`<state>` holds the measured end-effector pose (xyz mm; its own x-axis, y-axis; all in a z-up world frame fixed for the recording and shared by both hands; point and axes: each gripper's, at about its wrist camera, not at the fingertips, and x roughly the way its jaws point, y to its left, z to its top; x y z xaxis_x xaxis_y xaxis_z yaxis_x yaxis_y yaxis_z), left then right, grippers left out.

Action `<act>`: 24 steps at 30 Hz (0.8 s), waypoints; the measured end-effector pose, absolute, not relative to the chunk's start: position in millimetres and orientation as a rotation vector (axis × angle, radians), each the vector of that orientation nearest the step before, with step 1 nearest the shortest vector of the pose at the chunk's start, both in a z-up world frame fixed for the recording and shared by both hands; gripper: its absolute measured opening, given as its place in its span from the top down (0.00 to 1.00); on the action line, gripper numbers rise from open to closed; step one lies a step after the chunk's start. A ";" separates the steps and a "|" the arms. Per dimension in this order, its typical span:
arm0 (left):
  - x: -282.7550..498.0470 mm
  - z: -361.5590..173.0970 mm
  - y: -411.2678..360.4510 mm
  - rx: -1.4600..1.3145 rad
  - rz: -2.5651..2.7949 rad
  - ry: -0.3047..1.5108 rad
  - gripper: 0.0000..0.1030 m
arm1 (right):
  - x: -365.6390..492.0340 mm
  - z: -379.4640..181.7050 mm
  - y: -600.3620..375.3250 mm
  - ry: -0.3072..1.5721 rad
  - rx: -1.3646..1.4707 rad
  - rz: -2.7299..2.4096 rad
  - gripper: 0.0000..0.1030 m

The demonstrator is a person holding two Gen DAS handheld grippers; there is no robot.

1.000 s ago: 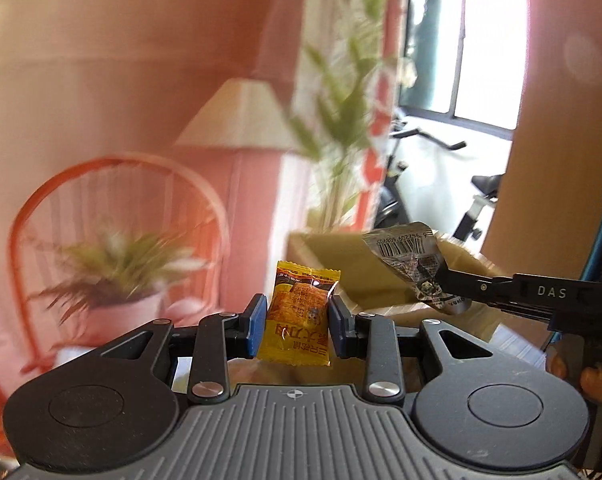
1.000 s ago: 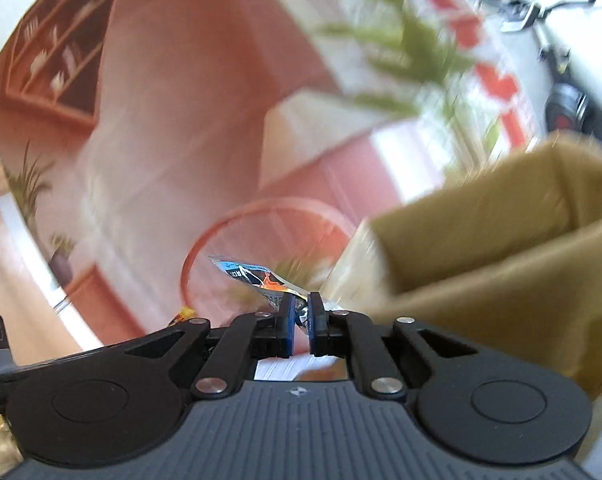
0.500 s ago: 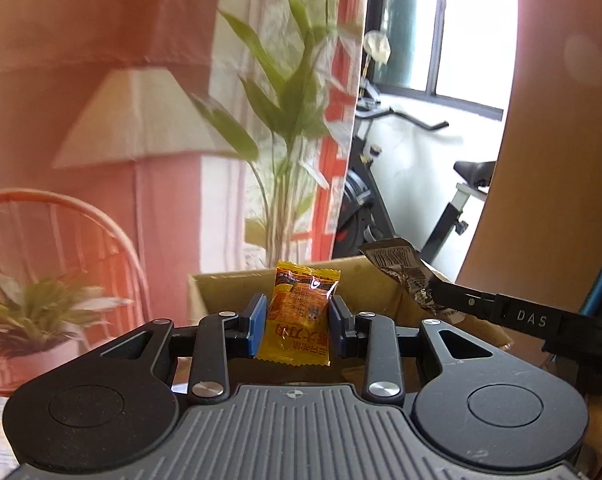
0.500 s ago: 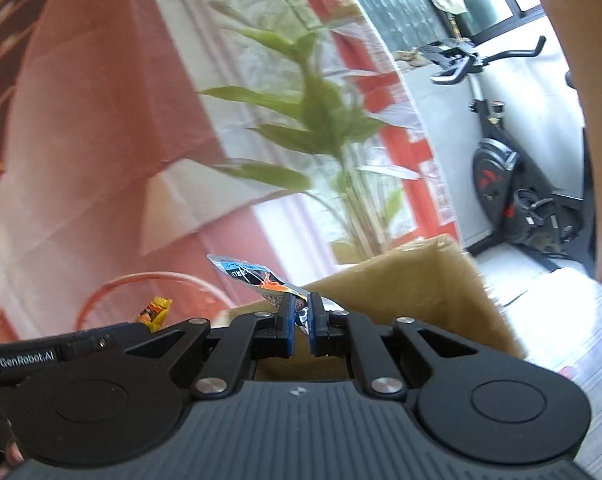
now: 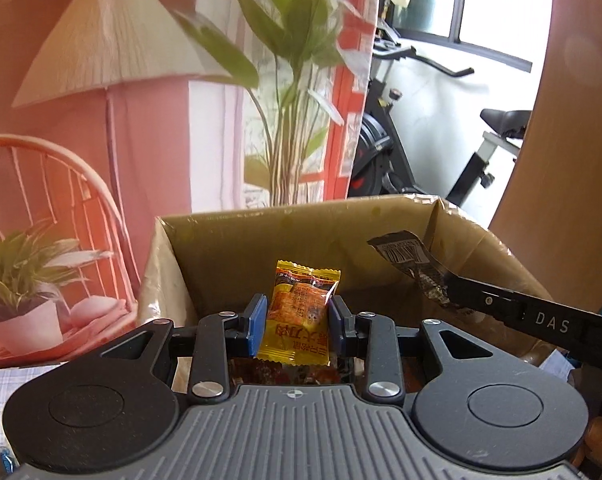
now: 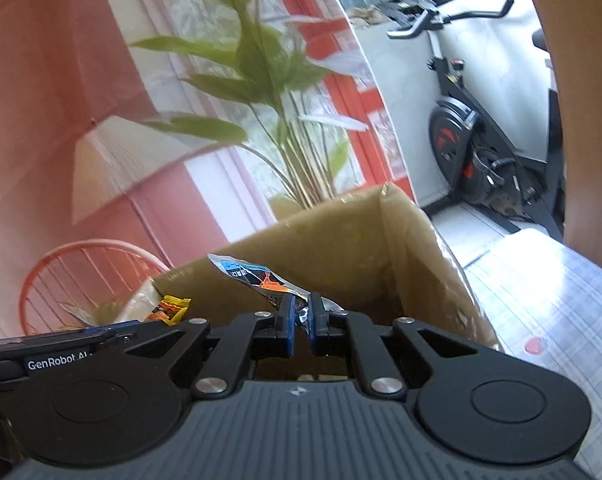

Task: Organize snacks
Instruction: 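Open both tools to drop the packets into the box, then move the left tool to the black round packet while the right tool returns to the table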

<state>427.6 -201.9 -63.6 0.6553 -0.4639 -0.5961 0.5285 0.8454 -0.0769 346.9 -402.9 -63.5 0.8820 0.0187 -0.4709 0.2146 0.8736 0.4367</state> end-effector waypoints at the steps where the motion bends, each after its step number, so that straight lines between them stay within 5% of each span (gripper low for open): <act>1: 428.0 -63.9 -201.8 0.111 -0.577 0.659 0.65 | 347.8 -63.9 -401.9 0.495 0.497 -0.114 0.93; 3: 427.7 -64.7 -200.5 0.115 -0.599 0.681 0.64 | 348.7 -62.4 -398.6 0.513 0.475 -0.122 0.89; 5: 426.7 -63.4 -194.6 0.106 -0.605 0.674 0.52 | 349.0 -59.8 -394.5 0.522 0.444 -0.136 0.88; 7: 426.2 -59.2 -184.8 0.084 -0.593 0.670 0.48 | 349.7 -57.0 -391.1 0.527 0.429 -0.150 0.78; 9: 424.0 -52.8 -173.0 0.071 -0.599 0.664 0.48 | 348.2 -53.7 -387.0 0.528 0.419 -0.157 0.69; 14: 412.1 -34.7 -123.0 0.068 -0.593 0.638 0.48 | 338.3 -41.6 -371.0 0.515 0.412 -0.112 0.67; 24: 383.1 -7.7 18.2 0.046 -0.443 0.594 0.46 | 304.5 -21.2 -316.8 0.426 0.399 -0.027 0.13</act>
